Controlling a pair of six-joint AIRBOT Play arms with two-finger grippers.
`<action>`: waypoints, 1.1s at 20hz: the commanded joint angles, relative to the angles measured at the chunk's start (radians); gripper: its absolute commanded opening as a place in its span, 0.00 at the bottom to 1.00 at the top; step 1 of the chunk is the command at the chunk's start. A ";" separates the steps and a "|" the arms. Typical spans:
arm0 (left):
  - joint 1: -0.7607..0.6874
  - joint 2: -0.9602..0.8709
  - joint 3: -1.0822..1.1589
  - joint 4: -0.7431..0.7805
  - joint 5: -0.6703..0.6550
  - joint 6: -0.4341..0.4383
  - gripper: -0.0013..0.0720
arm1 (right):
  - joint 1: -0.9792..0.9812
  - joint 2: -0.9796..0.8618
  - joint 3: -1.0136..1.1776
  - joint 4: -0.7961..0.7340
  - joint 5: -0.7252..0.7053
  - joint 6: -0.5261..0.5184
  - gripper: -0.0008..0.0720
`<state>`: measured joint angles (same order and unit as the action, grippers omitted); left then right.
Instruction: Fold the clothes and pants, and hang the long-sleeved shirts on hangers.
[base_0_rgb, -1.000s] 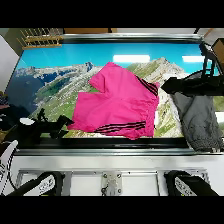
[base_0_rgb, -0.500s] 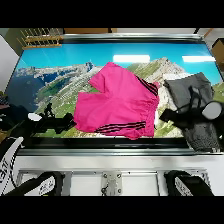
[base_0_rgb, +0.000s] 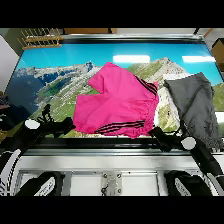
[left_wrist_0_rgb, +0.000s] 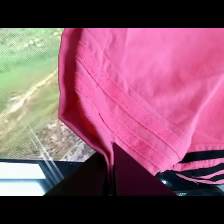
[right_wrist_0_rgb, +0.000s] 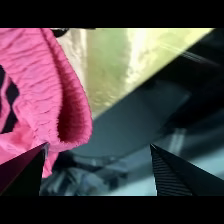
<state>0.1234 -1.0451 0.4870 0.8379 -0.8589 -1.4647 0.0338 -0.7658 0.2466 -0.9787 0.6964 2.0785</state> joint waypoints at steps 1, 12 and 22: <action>-0.001 0.024 -0.015 0.008 -0.004 0.003 0.02 | 0.078 0.004 -0.039 0.076 -0.216 -0.010 0.97; -0.001 0.024 -0.015 0.008 -0.004 0.003 0.02 | 0.126 -0.067 -0.037 0.077 -0.269 -0.011 0.97; -0.001 0.024 -0.015 0.008 -0.003 0.003 0.02 | 0.199 -0.188 0.024 0.089 -0.333 -0.109 0.05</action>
<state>0.1234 -1.0218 0.4721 0.8467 -0.8631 -1.4616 0.2226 -0.9363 0.2417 -0.8928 0.3897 2.0445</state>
